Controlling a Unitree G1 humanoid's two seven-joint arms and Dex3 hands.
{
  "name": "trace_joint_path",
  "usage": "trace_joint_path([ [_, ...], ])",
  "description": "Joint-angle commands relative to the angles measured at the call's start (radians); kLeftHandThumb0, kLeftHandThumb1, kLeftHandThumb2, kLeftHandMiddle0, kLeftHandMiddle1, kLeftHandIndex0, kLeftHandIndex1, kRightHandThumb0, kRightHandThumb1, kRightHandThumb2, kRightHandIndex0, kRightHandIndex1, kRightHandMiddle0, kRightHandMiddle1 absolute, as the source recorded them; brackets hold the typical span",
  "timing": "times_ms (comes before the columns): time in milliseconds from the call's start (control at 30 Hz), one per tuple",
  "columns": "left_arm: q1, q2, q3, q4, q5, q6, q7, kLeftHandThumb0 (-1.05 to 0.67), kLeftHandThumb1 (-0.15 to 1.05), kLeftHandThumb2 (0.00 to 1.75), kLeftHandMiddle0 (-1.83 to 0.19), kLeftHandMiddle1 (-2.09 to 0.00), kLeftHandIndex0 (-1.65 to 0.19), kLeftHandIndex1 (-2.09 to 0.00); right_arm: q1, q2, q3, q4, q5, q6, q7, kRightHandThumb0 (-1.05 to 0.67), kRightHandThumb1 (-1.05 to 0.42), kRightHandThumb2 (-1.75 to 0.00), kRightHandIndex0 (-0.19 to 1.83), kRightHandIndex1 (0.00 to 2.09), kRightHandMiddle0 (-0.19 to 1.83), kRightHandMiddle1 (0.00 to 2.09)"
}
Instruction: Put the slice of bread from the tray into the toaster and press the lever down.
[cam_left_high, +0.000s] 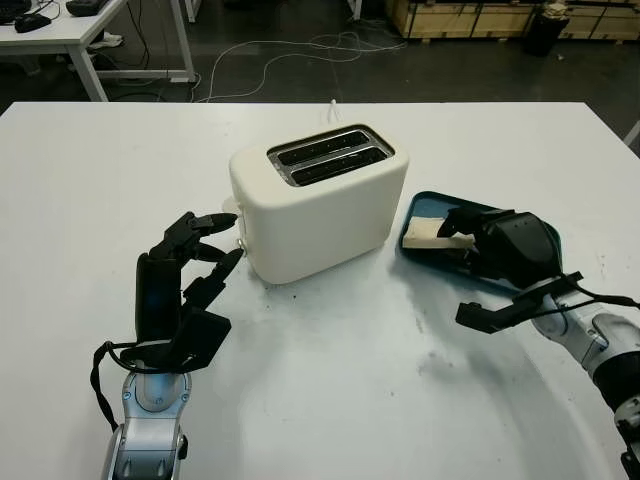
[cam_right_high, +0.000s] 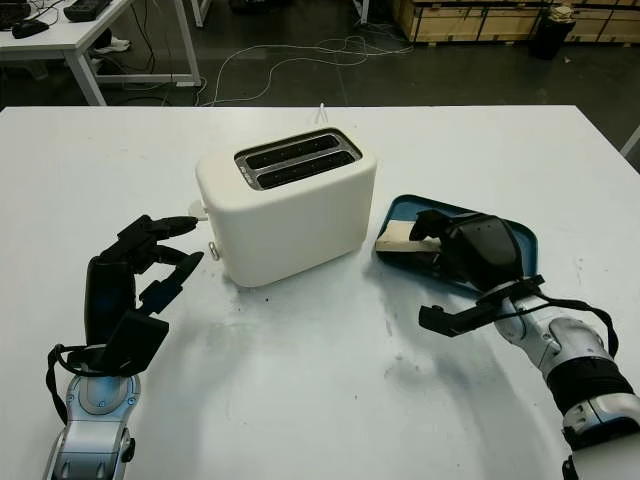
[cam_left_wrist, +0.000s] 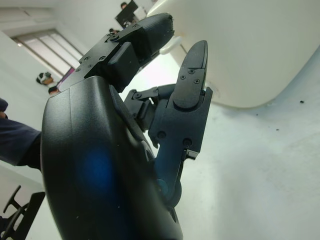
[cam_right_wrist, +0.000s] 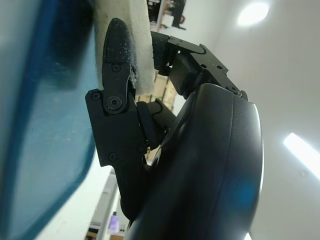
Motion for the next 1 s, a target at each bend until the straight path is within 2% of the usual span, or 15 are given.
trace_joint_path([
  [0,0.003,0.002,-0.002,0.004,0.008,-0.005,0.005,-0.24,0.92,0.17,-0.57,-1.30,-0.63,-0.64,-0.046,-0.025,-0.034,-0.023,0.048,0.003,0.040,-0.51,-0.92,-0.46,0.98,1.75,0.65,1.75],
  [167,0.005,0.001,-0.002,0.000,0.007,0.002,0.003,-0.25,0.92,0.17,-0.58,-1.31,-0.63,-0.64,-0.122,-0.055,-0.081,-0.013,0.102,-0.032,0.103,-0.55,-0.92,-0.54,0.94,1.75,0.62,1.75],
  [333,0.005,0.002,-0.004,-0.003,0.015,0.005,0.004,-0.25,0.92,0.17,-0.56,-1.30,-0.63,-0.64,-0.206,-0.067,-0.106,0.043,0.144,-0.094,0.126,-0.52,-0.92,-0.42,0.94,1.75,0.67,1.75],
  [633,0.000,0.001,-0.003,-0.004,0.015,0.010,0.006,-0.25,0.92,0.17,-0.57,-1.31,-0.63,-0.64,-0.344,-0.090,-0.119,0.148,0.199,-0.172,0.251,-0.54,-0.92,-0.36,0.96,1.75,0.74,1.75],
  [833,-0.005,0.002,-0.001,-0.003,0.015,0.011,0.007,-0.25,0.92,0.16,-0.57,-1.31,-0.63,-0.64,-0.448,-0.087,-0.180,0.226,0.371,-0.180,0.501,-0.54,-0.92,-0.32,0.93,1.75,0.72,1.75],
  [967,-0.005,0.005,-0.001,0.001,0.018,0.005,0.008,-0.24,0.92,0.16,-0.57,-1.30,-0.63,-0.64,-0.575,-0.064,-0.248,0.332,0.532,-0.211,0.736,-0.54,-0.92,-0.27,0.95,1.75,0.77,1.75],
])
